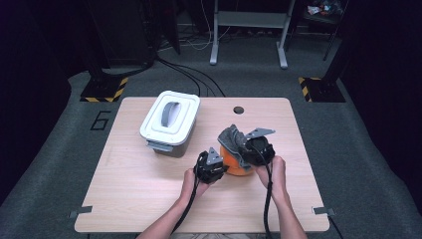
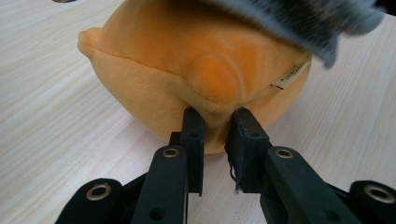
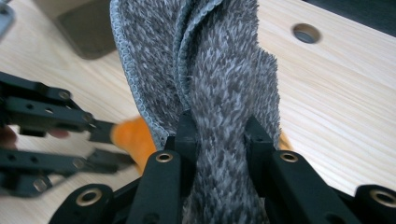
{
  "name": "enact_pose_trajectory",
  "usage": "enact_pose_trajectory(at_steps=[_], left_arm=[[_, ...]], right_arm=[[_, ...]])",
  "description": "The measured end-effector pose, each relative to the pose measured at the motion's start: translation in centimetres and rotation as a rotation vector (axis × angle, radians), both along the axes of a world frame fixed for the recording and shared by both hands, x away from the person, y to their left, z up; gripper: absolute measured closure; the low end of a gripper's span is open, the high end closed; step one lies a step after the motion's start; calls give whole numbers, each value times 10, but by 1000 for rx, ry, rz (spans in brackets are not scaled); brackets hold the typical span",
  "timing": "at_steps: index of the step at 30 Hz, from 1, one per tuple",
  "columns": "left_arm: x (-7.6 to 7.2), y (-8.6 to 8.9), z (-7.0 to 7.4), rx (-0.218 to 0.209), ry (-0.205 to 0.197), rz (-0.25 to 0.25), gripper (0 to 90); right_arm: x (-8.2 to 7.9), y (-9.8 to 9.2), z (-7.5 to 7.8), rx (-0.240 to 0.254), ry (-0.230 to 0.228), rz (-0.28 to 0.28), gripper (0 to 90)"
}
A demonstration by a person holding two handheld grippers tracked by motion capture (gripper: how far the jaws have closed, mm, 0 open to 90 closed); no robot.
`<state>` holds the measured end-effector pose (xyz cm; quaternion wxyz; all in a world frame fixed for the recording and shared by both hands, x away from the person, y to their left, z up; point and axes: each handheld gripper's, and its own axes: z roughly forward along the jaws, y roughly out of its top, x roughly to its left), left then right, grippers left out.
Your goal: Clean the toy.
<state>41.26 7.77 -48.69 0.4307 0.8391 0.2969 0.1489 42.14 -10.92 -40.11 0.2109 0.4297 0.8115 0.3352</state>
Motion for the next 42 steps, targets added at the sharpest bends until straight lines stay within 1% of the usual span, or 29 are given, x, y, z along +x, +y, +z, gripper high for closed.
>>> enact_pose_trajectory(at_steps=[1,4,9,11,12,14,15,16,19,20,21,22,23,24,25,26,27,28,29,30,31,32,33,34,35,37,38,39,42], left_arm=[[0,0,0,-1,-4,-2,764],[-1,-2,1,15,-23,-4,765],[-1,-3,0,28,-25,-11,767],[-2,-5,-1,21,-31,-6,767],[-2,-5,-1,26,-34,-4,767],[-1,-5,-1,28,-24,-3,767],[-1,-5,-2,21,-24,0,767],[0,-4,-2,22,-25,3,768],[0,-3,-3,15,-7,7,768],[0,-3,-3,14,-9,8,768],[0,-3,-3,9,-10,12,768],[0,-3,-3,9,0,6,768],[0,-3,-3,5,0,10,769],[0,-3,-3,4,3,6,769],[0,-3,-3,3,3,7,768],[0,-4,-3,-1,2,7,768],[0,-4,-3,-3,3,6,768],[0,-4,-3,-2,0,8,769],[0,-4,-3,-3,1,8,769],[0,-4,-3,-4,2,8,769],[0,-4,-3,-11,9,12,769],[0,-4,-4,-11,8,10,769],[0,-4,-3,-6,6,8,769],[0,-4,-4,-7,6,7,769],[0,-4,-4,-13,9,11,770],[0,-4,-4,-14,14,8,770],[1,-3,-4,-4,11,3,770],[1,-3,-4,-5,10,4,770],[1,-3,-4,-14,17,7,770]], right_arm=[[2,6,-1,-2,9,8,726],[9,13,-4,-7,27,24,721],[12,22,-11,-9,26,42,715],[13,25,-14,-56,29,41,716],[12,28,-16,-94,19,35,717],[11,31,-17,-139,17,44,723],[11,33,-17,-175,8,47,726],[10,35,-17,-180,14,42,728],[9,38,-18,-210,-2,45,732],[7,39,-18,-218,8,37,732],[8,39,-18,-239,-14,45,733],[6,40,-18,-241,-9,38,733],[6,39,-17,-253,-18,48,733],[4,39,-17,-255,-10,35,734],[4,38,-16,-262,-15,40,733],[4,36,-17,-260,-26,41,733],[2,35,-16,-252,-14,29,733],[2,33,-16,-244,-22,34,733],[0,31,-17,-222,-14,10,733],[0,29,-16,-214,-8,8,733],[0,25,-16,-224,-12,24,733],[-1,23,-16,-217,-10,17,733],[-1,20,-17,-211,-21,16,733],[-2,18,-17,-202,-9,2,733],[-3,15,-17,-200,-11,5,733],[-4,11,-18,-184,-8,-14,733],[-4,9,-19,-179,-11,-15,733],[-4,5,-19,-180,-2,-17,732],[-5,-4,-21,-153,6,-44,732]])
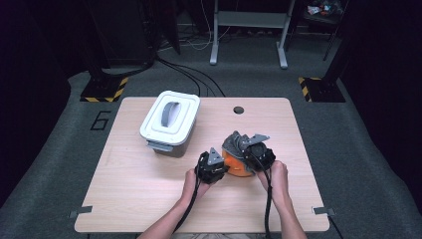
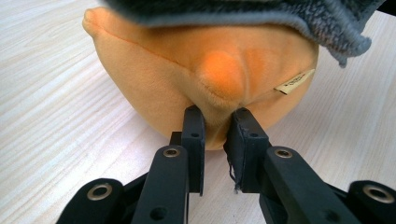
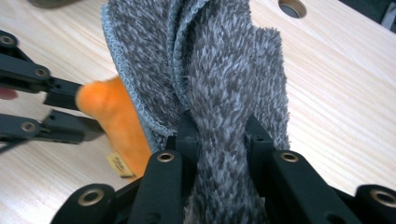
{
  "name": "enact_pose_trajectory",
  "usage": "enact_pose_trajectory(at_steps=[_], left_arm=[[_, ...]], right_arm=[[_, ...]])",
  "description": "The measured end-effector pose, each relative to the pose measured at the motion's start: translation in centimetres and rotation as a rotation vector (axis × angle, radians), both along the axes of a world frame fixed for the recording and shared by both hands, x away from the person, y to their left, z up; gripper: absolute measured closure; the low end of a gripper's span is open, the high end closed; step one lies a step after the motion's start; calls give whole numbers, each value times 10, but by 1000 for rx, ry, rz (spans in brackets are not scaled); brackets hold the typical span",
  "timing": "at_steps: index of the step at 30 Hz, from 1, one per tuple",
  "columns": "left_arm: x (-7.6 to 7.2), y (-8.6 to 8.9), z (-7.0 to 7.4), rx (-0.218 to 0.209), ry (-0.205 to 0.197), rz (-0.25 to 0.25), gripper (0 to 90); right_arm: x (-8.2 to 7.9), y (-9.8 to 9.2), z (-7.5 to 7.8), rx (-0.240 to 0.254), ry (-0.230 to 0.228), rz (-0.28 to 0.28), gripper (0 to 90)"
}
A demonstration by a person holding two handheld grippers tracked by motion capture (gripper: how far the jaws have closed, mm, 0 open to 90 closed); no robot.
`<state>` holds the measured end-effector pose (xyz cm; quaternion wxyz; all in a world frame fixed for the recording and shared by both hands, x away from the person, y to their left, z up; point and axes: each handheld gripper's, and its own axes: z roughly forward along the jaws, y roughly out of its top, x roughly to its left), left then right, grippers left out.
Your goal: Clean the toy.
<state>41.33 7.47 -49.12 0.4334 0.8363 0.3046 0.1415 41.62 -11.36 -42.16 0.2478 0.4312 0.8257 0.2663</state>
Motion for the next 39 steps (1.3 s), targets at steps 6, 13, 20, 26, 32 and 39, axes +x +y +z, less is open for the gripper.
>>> enact_pose_trajectory(at_steps=[6,13,20,26,32,39], left_arm=[[1,1,0,5,1,0,770],[2,3,-1,3,5,-1,770],[2,3,-1,0,4,0,771],[2,3,-2,-3,6,0,772],[3,6,-3,0,8,2,772],[4,7,-3,6,10,-1,771]], right_arm=[[-1,-21,-6,46,16,-46,731],[4,-46,-19,101,45,-116,730],[11,-61,-31,147,77,-161,729],[19,-72,-46,167,115,-193,729],[32,-72,-73,169,213,-221,729],[27,-77,-64,184,192,-236,728]])
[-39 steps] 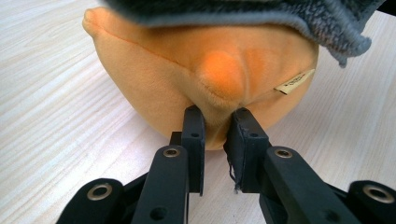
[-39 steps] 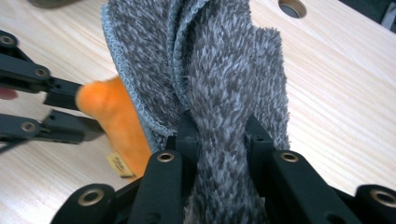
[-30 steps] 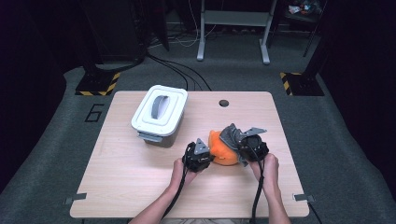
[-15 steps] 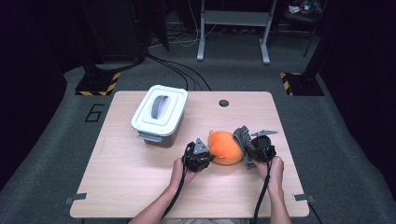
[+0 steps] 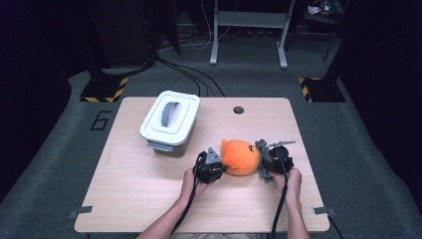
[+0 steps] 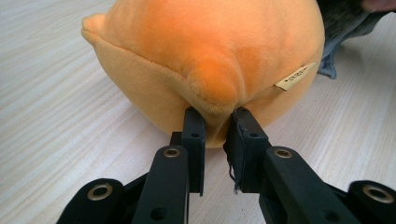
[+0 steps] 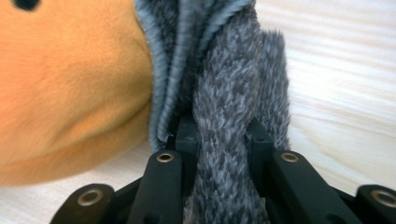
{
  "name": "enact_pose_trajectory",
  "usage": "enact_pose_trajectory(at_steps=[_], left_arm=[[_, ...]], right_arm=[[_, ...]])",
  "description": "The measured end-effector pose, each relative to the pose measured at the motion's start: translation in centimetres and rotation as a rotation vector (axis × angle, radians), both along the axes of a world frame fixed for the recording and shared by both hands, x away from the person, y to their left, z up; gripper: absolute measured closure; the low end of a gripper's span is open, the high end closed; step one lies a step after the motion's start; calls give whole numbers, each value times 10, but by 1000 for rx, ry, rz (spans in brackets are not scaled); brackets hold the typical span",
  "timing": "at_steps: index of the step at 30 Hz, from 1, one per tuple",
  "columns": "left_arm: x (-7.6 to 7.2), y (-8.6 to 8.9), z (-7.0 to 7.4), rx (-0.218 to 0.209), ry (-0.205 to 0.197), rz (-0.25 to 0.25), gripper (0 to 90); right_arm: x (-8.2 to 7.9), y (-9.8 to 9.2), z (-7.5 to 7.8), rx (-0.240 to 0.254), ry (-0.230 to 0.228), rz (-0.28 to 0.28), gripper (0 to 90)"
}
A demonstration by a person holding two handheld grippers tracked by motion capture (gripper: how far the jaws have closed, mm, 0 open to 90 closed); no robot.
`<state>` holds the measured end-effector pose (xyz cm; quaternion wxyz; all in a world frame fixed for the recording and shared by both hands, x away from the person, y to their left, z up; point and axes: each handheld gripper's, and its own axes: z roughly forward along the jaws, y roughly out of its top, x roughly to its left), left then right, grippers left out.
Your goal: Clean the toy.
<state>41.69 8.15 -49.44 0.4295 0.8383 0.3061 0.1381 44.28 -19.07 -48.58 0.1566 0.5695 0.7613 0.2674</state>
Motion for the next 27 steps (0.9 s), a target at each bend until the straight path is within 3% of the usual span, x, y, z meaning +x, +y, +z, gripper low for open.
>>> enact_pose_trajectory(at_steps=[2,7,14,16,19,25,27], left_arm=[[0,-1,-2,-9,6,2,771],[-1,-1,-2,-13,-1,5,770],[0,-1,-1,-9,-9,2,769],[0,-1,-1,-15,-9,2,768],[0,0,-1,-21,-9,2,761],[0,2,-2,-34,-27,7,651],[0,1,-1,-23,-31,-10,573]], right_arm=[[-4,-6,7,2,-50,5,728],[-18,-8,32,10,-118,-7,728],[-33,13,64,11,-227,75,728],[-32,25,67,7,-230,119,728],[-25,39,62,-17,-198,147,728],[-12,42,53,-11,-178,138,729],[-10,41,51,-12,-169,128,729]])
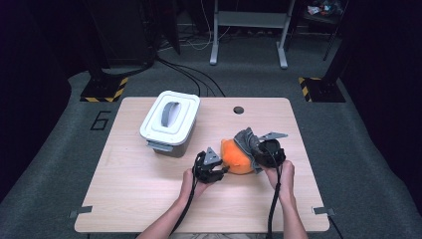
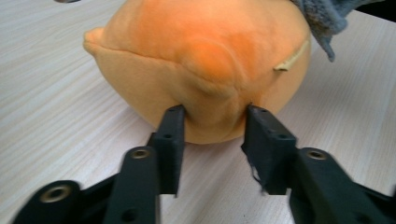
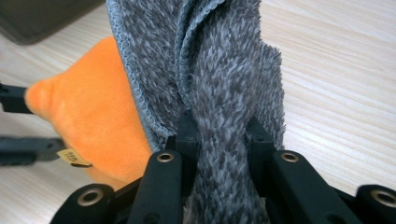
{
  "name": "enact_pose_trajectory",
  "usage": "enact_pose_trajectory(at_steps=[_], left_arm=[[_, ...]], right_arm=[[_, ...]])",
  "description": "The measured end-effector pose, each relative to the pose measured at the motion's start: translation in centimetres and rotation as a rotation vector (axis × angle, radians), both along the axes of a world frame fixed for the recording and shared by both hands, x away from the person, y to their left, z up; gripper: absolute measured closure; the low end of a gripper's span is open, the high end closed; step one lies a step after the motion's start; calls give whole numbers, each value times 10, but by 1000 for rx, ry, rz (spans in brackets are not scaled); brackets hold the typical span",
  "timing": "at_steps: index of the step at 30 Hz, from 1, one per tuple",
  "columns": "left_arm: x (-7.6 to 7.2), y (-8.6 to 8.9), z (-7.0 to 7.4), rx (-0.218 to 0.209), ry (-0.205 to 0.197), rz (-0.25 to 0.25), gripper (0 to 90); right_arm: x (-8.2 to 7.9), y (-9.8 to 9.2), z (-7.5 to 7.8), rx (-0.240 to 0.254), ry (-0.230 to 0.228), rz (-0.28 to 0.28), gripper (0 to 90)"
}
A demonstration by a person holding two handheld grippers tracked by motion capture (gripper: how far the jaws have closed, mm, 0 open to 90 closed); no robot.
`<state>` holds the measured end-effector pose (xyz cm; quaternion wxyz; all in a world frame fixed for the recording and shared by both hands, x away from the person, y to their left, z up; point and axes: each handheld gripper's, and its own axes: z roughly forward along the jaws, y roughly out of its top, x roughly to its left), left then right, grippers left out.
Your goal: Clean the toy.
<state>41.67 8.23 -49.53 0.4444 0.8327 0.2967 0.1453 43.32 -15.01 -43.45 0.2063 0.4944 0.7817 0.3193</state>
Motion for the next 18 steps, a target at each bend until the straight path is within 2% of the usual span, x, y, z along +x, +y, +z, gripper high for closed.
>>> enact_pose_trajectory(at_steps=[3,5,7,9,10,14,18], left_arm=[[0,-5,-2,29,-14,-6,475],[0,-8,-4,42,-24,7,426],[1,-10,-6,34,-43,13,407],[2,-11,-7,38,-44,5,406],[2,-12,-7,42,-61,7,406],[2,-15,-8,64,-98,4,475],[3,-14,-8,59,-99,1,646]], right_arm=[[4,-2,-2,4,0,-2,729],[6,-1,-2,10,11,-21,730],[7,-1,-2,5,13,-24,730],[8,-2,-4,8,9,-19,730],[9,-2,-5,7,6,-21,730],[8,-1,-6,1,5,-27,730],[7,0,-7,8,-1,-44,731]])
